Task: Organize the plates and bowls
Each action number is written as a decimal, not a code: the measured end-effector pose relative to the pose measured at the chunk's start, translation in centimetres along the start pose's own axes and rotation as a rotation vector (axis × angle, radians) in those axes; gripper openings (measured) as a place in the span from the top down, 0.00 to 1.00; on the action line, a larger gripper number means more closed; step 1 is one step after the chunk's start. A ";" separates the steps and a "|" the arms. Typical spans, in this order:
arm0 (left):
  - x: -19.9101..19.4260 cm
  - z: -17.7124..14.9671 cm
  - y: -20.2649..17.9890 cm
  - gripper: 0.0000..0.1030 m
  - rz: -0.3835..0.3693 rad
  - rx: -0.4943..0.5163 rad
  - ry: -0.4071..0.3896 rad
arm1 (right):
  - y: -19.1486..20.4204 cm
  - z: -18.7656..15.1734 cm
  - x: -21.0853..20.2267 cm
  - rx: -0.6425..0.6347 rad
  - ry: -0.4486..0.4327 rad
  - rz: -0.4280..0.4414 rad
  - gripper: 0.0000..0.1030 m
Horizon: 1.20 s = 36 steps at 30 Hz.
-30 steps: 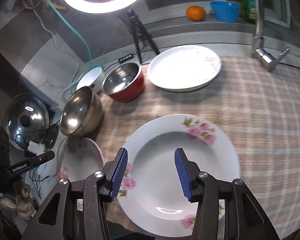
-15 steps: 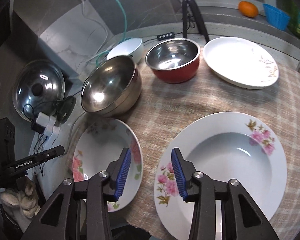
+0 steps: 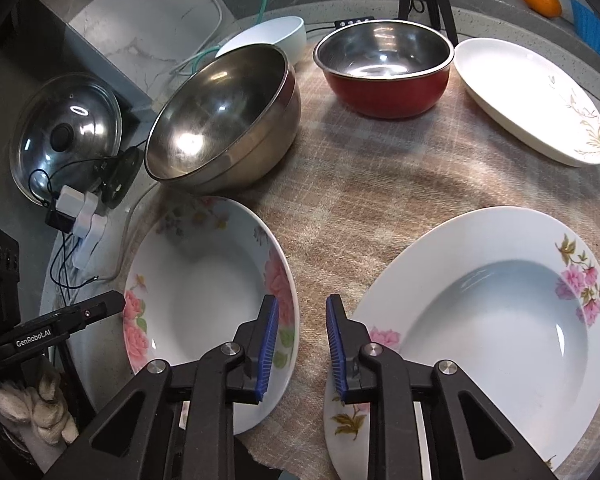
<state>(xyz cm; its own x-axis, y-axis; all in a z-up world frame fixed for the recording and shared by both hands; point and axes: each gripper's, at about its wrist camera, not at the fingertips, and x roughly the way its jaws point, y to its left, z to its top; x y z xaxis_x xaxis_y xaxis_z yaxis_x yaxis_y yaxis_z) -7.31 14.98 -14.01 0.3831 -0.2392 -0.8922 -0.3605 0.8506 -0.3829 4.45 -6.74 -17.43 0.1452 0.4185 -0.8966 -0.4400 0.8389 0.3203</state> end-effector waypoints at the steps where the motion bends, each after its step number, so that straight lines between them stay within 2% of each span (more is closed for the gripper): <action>1: 0.1 0.0 0.1 0.75 -0.002 -0.001 0.002 | 0.1 0.0 0.1 -0.001 0.004 0.001 0.81; 6: 0.6 -0.1 0.3 0.79 -0.011 -0.009 0.017 | 0.4 0.0 0.7 -0.014 0.029 0.008 0.85; 10: 0.8 -0.1 0.4 0.86 -0.009 -0.009 0.026 | 0.6 0.0 1.1 -0.012 0.043 0.017 0.88; 16: 1.3 -0.1 0.3 0.91 -0.010 -0.001 0.038 | 0.5 0.0 1.1 0.000 0.045 0.031 0.89; 36: 0.7 0.1 -0.6 0.91 0.004 0.020 0.028 | -0.3 -0.6 -0.1 0.047 0.031 0.036 0.89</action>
<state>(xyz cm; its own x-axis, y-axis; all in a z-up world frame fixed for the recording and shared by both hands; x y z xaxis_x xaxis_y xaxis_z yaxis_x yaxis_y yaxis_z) -6.79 14.35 -14.41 0.3578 -0.2482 -0.9002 -0.3451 0.8607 -0.3744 4.05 -7.23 -17.57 0.1016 0.4383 -0.8931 -0.4022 0.8392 0.3661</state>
